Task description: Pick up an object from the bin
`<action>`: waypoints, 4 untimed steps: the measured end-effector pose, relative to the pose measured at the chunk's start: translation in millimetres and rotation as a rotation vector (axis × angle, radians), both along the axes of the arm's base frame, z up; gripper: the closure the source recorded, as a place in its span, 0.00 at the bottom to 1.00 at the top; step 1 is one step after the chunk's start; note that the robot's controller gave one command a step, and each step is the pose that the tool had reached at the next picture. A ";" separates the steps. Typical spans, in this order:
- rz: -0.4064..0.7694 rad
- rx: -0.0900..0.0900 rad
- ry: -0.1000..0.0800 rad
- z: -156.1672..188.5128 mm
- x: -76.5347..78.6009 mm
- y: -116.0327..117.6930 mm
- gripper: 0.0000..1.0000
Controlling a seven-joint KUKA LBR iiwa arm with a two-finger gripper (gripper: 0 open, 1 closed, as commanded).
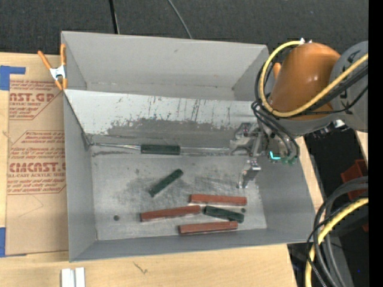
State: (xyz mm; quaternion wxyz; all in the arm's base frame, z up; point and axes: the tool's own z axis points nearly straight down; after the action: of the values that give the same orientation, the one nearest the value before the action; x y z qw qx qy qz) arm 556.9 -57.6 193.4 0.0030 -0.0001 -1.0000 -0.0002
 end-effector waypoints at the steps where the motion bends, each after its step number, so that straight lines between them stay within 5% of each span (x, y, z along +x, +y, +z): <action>1: 0.001 -0.001 -0.008 4.5 1.7 0.2 0.00; 2: 0.014 -0.001 -0.011 -60.2 -33.8 5.2 0.00; 3: 0.244 0.002 0.001 -73.9 -58.6 13.5 0.00; 4: 0.372 0.002 -0.007 -64.1 -55.8 5.4 0.00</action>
Offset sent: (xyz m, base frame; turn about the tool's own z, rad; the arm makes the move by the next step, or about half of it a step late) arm -0.0688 0.0093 -0.1234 -0.0271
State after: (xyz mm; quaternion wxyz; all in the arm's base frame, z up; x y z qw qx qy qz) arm 501.1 -52.2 129.3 -0.0007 0.1849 -0.9827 -0.0005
